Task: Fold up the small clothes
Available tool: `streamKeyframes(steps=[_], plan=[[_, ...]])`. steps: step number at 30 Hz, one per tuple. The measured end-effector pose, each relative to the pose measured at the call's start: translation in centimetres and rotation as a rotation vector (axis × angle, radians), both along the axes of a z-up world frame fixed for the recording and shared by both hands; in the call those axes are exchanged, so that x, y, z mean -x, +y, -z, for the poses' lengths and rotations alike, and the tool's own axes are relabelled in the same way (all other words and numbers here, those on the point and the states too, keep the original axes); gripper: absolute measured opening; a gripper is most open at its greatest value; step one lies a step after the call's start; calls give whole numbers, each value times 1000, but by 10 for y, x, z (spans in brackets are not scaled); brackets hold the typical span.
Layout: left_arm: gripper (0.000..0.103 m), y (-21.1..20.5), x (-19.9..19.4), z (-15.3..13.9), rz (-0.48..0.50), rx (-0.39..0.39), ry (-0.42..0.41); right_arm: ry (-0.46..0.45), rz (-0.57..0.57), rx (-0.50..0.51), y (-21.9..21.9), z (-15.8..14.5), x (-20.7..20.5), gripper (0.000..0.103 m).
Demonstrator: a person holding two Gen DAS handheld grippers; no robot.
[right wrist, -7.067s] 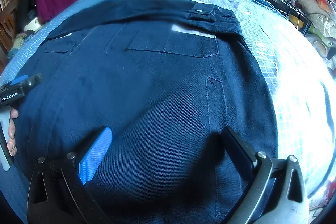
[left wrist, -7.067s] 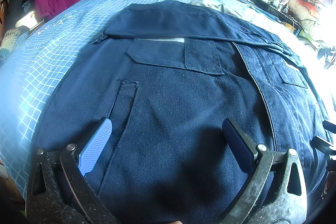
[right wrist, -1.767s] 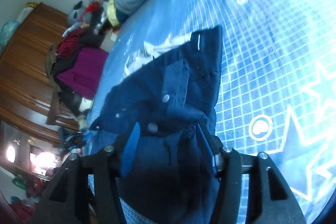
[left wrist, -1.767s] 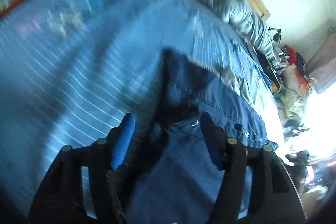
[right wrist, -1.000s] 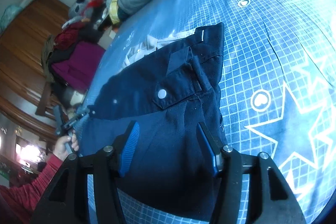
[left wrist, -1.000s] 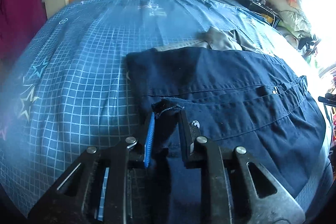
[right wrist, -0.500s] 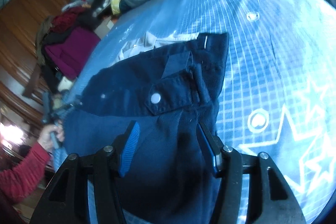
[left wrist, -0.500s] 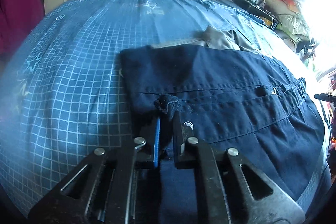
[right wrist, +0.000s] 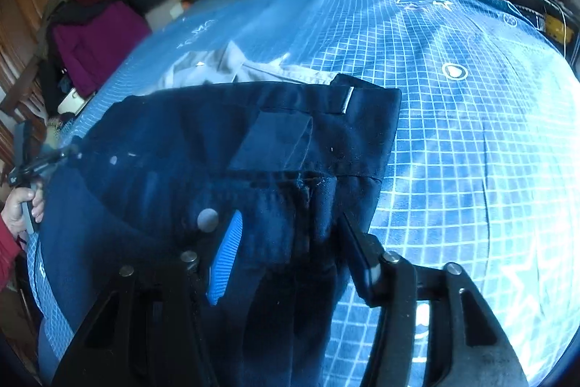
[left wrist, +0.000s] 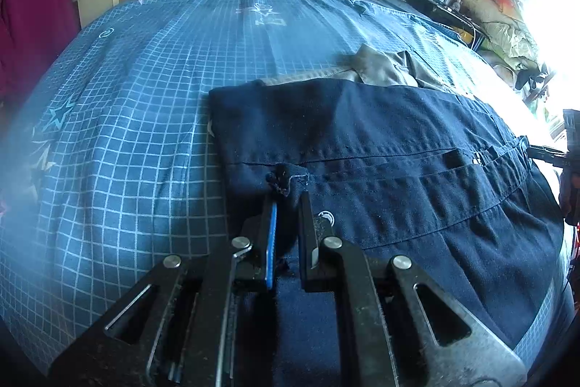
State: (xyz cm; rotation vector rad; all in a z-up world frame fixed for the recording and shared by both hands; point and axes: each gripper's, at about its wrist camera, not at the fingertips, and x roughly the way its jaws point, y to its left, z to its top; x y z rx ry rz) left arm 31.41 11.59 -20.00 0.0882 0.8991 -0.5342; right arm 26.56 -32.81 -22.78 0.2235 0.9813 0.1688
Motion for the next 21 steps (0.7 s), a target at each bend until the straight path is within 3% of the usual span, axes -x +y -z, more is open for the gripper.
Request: streamKeyframes(steps=[2,4,6,8,10,14,16,21], plan=[[9,-1,1,0,-5,-1,-8,-11,12,8,0,-1,2,36],[8,-1,2,-1,-8,4,-11,-22,21,4,-2,-2,4,31],[9,0,3,0,-10,10,-10,-28,17,5,-3,-3,5,31],[9,1,1,2,-12,11,-6,-33,5,40,-1,-3,3,44],[9,1,-1,5,-14,10,7,-29,-5,40,-1,-2,1,44],[6,-1,2,5,-18,-15,7,-16,2,14,-1,0,1,11],[6,-1,9,-8,-32,-5,-21,-62,17,2,-2,-14,9,10],[5,8,13,-73,-42,76,-128,-239,5,-22,3,-85,36,7]])
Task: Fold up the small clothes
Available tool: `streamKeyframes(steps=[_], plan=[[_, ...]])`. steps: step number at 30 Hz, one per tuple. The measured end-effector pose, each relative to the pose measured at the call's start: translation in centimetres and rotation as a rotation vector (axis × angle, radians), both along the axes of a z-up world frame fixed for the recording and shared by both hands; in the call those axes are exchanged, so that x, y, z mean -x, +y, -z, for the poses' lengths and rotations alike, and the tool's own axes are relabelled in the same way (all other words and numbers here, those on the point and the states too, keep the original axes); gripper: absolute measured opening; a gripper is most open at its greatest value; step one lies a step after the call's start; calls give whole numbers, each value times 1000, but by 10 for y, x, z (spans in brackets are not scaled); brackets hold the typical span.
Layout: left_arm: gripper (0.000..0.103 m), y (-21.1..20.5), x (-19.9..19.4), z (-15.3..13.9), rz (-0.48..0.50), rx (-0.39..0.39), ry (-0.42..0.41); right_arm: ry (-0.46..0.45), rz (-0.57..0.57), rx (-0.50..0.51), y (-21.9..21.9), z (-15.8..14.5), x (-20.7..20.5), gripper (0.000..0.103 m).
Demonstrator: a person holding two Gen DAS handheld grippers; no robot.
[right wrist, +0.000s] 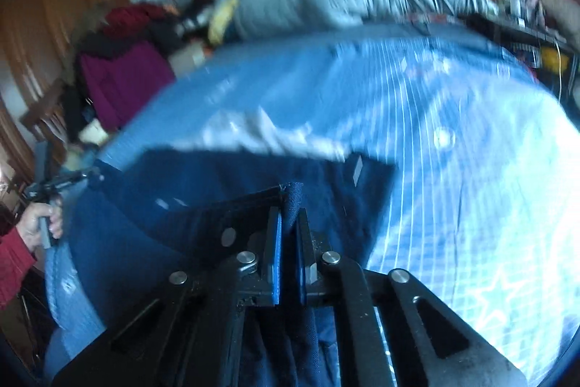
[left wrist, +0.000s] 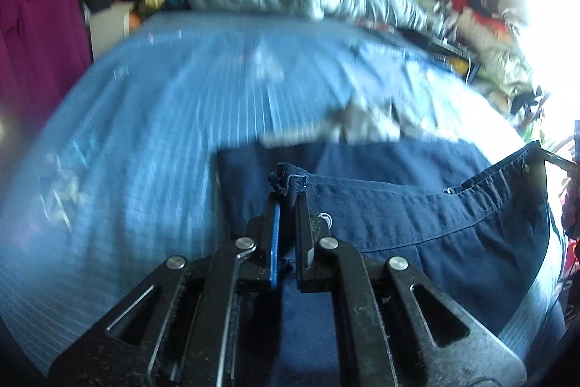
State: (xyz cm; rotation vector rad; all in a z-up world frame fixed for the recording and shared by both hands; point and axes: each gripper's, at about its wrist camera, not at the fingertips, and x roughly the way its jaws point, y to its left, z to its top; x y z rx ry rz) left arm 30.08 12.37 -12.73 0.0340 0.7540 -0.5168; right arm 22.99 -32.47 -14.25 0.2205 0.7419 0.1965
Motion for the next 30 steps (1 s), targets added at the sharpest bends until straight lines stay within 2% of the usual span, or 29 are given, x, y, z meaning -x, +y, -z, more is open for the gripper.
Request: streamKeyframes(steps=[3,6,8,12,16,17,20,23,26,28,30], plan=[[5,-4,-20,-16,-21,-19,-26,-40,16,-45,-12,-24,-12,7],[5,-17,-54,-7,-38,-63,-14,-43,46,-82,-28,-26,-41,7],[5,-27,-74,8,-42,-104,12,-12,56,-104,-37,-17,-64,7],[4,-48,-106,51,-51,-178,80,119,71,-110,-50,31,-113,7],[4,-46,-120,72,-81,-164,135,194,108,-141,-65,71,-131,7],[4,-45,-118,74,-81,-164,135,212,118,-168,-70,81,-131,7],[4,-43,-112,68,-84,-154,114,249,111,-158,-70,99,-130,7],[4,-40,-114,47,-92,-101,79,228,111,-161,-76,96,-133,6],[0,-40,-118,31,-108,-90,33,180,133,-162,-80,81,-133,2],[0,-38,-127,36,-122,-95,55,149,167,-148,-90,74,-133,0],[0,-37,-141,62,-130,-141,134,172,201,-167,-104,83,-138,0]])
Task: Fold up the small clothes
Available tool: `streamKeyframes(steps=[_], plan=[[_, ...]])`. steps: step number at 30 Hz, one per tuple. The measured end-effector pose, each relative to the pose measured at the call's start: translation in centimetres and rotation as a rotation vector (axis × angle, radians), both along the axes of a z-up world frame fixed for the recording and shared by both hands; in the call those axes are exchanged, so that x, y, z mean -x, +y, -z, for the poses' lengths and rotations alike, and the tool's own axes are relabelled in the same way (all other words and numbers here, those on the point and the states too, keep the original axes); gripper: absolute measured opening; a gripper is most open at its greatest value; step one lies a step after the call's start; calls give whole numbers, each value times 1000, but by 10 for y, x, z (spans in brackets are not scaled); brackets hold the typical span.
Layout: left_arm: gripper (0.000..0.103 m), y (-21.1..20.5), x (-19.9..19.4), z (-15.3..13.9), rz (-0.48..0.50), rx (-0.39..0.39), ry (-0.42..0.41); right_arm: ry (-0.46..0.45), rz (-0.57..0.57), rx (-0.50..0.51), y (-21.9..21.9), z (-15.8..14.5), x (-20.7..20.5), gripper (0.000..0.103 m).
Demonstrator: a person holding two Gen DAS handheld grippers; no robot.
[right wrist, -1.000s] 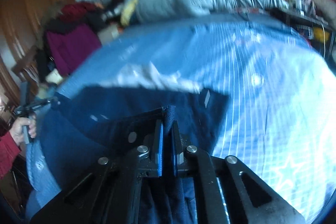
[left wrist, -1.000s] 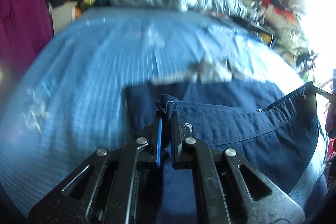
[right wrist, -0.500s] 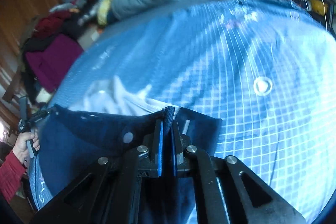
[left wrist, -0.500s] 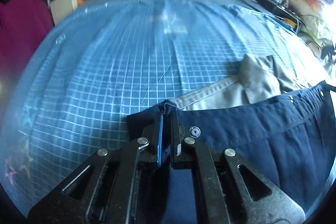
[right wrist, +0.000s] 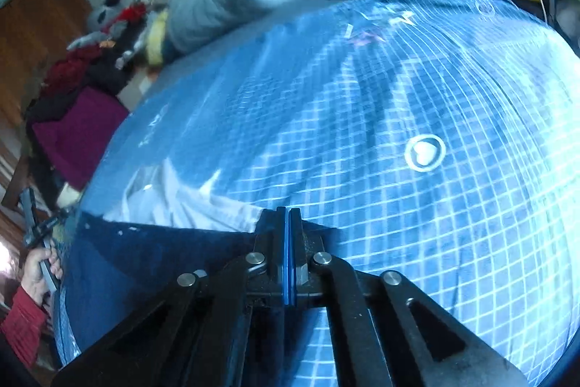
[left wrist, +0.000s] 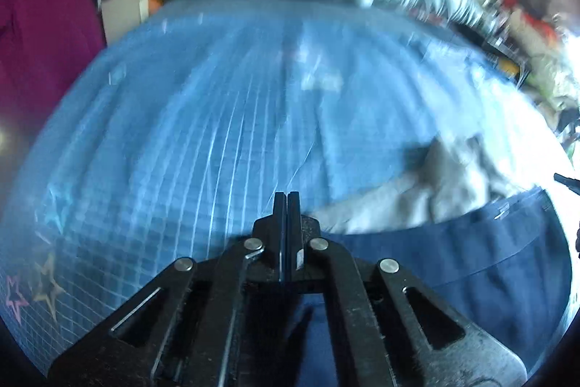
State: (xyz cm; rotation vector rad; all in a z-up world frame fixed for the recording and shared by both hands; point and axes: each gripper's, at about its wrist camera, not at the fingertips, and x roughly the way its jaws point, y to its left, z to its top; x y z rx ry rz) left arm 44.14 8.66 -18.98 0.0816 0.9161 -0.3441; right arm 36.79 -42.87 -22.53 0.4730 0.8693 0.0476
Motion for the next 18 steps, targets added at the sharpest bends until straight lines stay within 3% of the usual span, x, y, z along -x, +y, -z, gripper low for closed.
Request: streamKeyframes(steps=[2,5,6,7,8,10,14,18], plan=[[0,2,2,16,3,-17,42,48,-1,-15,-5,13,0,5],[0,29,21,-1,-15,103,24,43,-52,-28,5,12,13,20],[0,46,26,-10,-58,145,0,34,-79,-18,10,9,20,28],[3,60,29,-15,-99,176,-14,29,-101,-13,14,7,26,48],[6,75,31,-20,-146,209,-24,27,-110,-10,16,6,28,56],[10,92,32,-24,-174,197,-28,31,-112,-4,19,9,32,56],[14,57,33,-21,-7,119,3,8,-108,-19,26,10,36,56],[25,25,26,-3,70,59,47,10,-127,16,35,10,29,56]])
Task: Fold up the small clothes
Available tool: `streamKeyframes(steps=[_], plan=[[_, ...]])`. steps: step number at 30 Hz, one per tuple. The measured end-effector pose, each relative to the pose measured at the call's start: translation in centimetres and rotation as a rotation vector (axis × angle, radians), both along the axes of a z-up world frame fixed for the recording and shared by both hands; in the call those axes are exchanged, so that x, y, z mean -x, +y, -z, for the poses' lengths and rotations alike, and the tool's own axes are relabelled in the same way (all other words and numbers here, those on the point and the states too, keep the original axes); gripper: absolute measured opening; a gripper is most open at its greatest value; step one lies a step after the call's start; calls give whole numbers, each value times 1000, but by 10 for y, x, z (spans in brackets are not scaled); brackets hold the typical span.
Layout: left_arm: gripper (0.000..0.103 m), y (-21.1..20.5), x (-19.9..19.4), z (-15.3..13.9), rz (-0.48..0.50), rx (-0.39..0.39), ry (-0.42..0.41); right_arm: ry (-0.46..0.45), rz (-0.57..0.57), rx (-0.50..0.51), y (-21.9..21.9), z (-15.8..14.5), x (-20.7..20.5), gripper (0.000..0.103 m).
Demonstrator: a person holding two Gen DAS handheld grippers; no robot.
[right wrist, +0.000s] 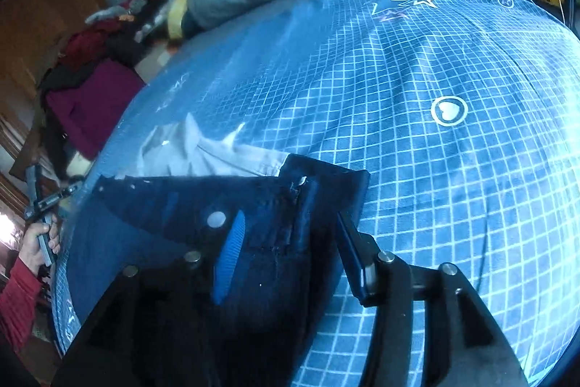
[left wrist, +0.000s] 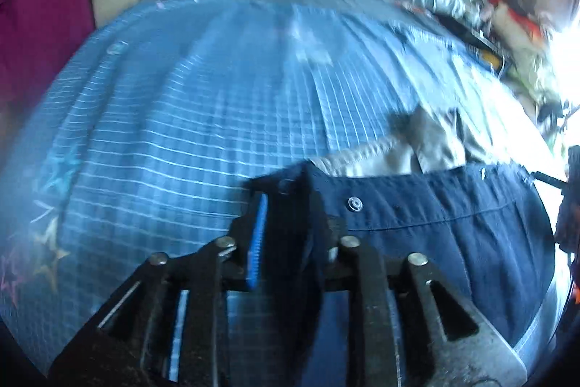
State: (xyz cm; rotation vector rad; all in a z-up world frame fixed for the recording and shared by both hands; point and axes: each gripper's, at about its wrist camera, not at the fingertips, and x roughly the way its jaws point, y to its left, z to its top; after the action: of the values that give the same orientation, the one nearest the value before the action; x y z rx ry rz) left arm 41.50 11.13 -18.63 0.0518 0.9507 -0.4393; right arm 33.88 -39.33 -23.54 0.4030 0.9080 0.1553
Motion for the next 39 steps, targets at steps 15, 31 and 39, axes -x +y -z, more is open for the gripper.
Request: streamKeyframes(steps=[15,31,39], plan=[[4,-37,5,24,55,-120,-7,44,-33,75,17,16,-17,13],[11,-53,13,15,-8,-329,-109,24,68,187,1,8,-18,21],[20,-107,196,-45,259,261,-64,-175,-218,-29,150,-69,104,32]])
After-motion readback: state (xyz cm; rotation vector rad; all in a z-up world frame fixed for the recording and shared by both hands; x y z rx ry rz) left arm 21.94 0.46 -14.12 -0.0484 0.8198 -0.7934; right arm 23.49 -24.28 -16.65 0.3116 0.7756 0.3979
